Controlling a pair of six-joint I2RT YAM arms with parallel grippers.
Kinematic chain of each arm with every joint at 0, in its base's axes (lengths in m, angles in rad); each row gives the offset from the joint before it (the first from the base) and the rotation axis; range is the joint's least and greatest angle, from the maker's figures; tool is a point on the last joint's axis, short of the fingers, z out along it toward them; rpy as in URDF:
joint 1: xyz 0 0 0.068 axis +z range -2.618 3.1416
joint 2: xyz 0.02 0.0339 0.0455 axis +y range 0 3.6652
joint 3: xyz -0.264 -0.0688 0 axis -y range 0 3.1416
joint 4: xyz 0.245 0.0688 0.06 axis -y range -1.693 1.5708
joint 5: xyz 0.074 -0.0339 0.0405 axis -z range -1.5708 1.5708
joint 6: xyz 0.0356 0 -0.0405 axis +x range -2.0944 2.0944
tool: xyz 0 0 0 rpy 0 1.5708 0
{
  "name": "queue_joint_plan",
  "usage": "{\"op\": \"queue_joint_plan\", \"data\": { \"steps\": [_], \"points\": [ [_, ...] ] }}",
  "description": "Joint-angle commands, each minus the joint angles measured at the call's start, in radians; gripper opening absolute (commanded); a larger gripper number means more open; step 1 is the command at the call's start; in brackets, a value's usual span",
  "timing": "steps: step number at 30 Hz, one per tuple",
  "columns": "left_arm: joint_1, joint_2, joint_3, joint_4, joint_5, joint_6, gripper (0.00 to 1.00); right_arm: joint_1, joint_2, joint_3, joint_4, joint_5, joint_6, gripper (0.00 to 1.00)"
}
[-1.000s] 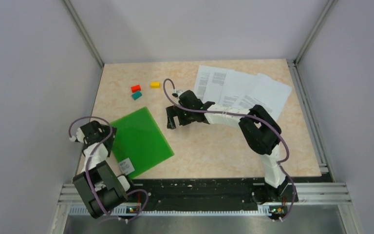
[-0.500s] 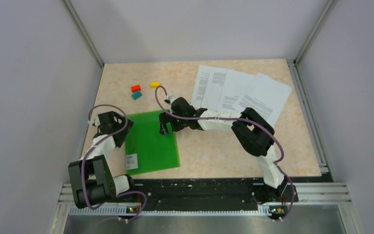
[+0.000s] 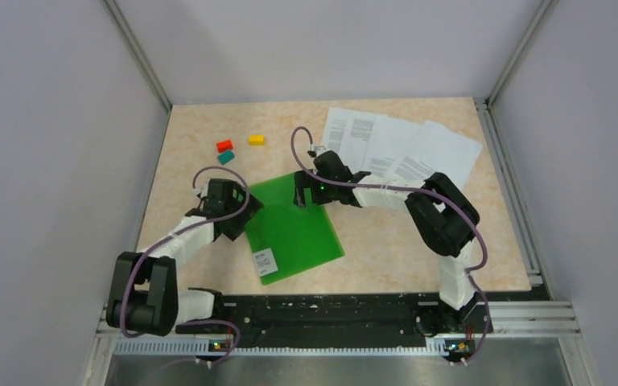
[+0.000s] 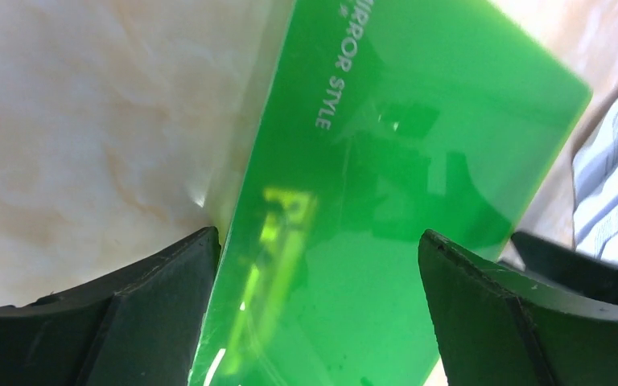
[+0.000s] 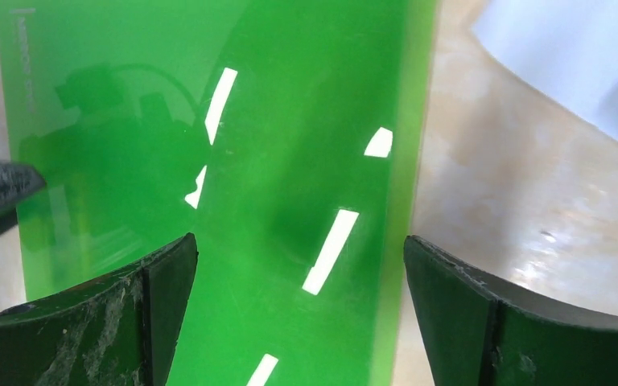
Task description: Put the files into the folder
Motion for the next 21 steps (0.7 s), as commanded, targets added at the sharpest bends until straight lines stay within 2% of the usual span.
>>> {"op": "queue_joint_plan", "data": {
  "steps": [1,7,10,13,18,21],
  "points": [
    [-0.074,0.004,0.029,-0.154,0.002,-0.045,0.98,-0.026,-0.052,-0.027,-0.07,-0.017,-0.003,0.99],
    [-0.078,-0.05,0.162,-0.294,-0.198,0.132,0.98,-0.027,-0.171,-0.02,-0.211,0.022,0.035,0.99],
    [-0.073,-0.006,0.268,-0.312,-0.246,0.231,0.98,-0.024,-0.27,-0.144,-0.171,-0.034,0.16,0.99],
    [-0.046,0.083,0.365,-0.264,-0.199,0.297,0.97,0.022,-0.386,-0.32,-0.076,-0.024,0.291,0.99],
    [0.027,0.282,0.52,-0.199,-0.051,0.414,0.92,0.175,-0.51,-0.462,0.029,0.088,0.499,0.99],
    [0.068,0.402,0.613,-0.215,0.027,0.503,0.89,0.245,-0.561,-0.556,0.153,0.141,0.658,0.99]
  ]
}}
